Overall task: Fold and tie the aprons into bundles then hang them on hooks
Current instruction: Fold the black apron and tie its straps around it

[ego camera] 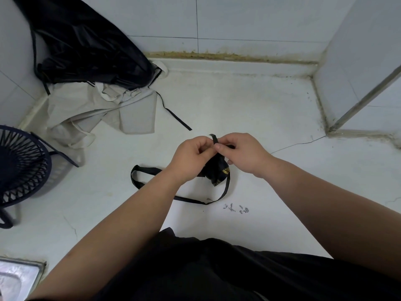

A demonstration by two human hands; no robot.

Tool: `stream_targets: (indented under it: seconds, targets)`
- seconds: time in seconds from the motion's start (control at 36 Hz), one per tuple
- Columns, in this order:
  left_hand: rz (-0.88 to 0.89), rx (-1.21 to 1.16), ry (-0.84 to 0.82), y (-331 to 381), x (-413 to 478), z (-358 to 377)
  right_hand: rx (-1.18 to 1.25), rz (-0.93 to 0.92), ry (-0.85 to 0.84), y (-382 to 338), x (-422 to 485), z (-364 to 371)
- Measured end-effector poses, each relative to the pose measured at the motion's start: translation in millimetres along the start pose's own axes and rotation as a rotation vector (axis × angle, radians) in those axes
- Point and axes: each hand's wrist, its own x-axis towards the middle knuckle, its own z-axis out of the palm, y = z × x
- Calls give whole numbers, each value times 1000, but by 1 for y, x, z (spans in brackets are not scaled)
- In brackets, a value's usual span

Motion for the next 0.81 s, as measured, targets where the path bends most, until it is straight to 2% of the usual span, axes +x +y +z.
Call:
stream_targets:
  seconds: [0.08,0.28,0.47,0.75,0.81]
  targets:
    - [-9,2,12,-2,1,0,112,54,-5,3,0,1]
    - [26,62,-49,-4,-1,0,153,127,55,6,0,5]
    - [62,134,39,-5,-3,2,2,87,11,1,-1,4]
    - [152,223,86,-2,-9,7,85,146,119,2,1,7]
    - [160,231,94,-3,-10,8,49,99,139,2,0,7]
